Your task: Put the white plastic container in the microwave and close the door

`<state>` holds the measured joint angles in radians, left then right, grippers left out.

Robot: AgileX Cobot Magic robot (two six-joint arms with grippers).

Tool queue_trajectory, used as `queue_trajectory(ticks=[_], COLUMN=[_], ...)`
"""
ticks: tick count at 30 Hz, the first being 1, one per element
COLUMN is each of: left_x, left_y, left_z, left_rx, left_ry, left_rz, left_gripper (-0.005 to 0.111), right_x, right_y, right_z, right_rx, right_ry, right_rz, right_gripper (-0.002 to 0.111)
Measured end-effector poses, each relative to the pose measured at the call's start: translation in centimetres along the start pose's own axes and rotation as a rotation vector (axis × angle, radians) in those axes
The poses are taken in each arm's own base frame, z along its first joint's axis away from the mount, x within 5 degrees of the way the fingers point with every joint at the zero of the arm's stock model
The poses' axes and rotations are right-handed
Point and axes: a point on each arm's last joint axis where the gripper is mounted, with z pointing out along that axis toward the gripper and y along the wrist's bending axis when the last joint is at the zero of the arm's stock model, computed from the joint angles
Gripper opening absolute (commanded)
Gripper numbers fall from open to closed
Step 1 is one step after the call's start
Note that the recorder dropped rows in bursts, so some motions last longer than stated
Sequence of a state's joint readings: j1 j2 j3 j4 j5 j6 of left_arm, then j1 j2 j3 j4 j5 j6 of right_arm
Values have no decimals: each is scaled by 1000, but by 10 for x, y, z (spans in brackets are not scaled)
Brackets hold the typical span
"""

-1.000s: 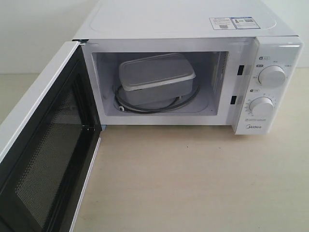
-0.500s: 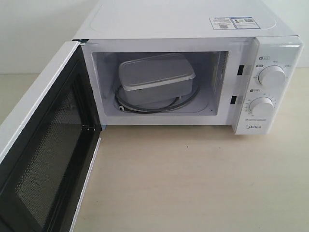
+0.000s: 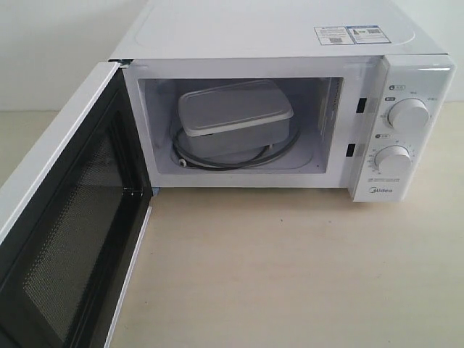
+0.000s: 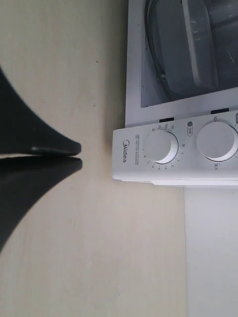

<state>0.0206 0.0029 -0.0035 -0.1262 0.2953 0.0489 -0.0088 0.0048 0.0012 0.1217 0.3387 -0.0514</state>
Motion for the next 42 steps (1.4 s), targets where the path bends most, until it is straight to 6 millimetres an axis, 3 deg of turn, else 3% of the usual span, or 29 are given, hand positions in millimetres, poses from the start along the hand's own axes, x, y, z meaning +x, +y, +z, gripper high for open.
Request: queue_trajectory(ticks=[15,25,32,37,39,42], left_x=[-1,-36,-100,-188,-212,-232], left_y=[0,1,-5,-15,-17,-17], left_z=[0,-7,-40,-50,-53,-61], left_rx=[-1,-12,9,21,23,20], left_ry=[-11,-365,-532,-377,-420,-547], left_rz=[0,-23,-18,20,21,22], left_gripper=[4,4,4,4,4,4], right_x=[0,0,0,0,0,0], right_y=[0,0,0,0,0,0], right_z=[0,0,0,0,0,0], right_rx=[-1,-1,-1,-1,-1,-1], right_ry=[0,0,0,0,0,0], right_rz=[2,4,4,4,4,4], right_gripper=[0,0,0,0,0,0])
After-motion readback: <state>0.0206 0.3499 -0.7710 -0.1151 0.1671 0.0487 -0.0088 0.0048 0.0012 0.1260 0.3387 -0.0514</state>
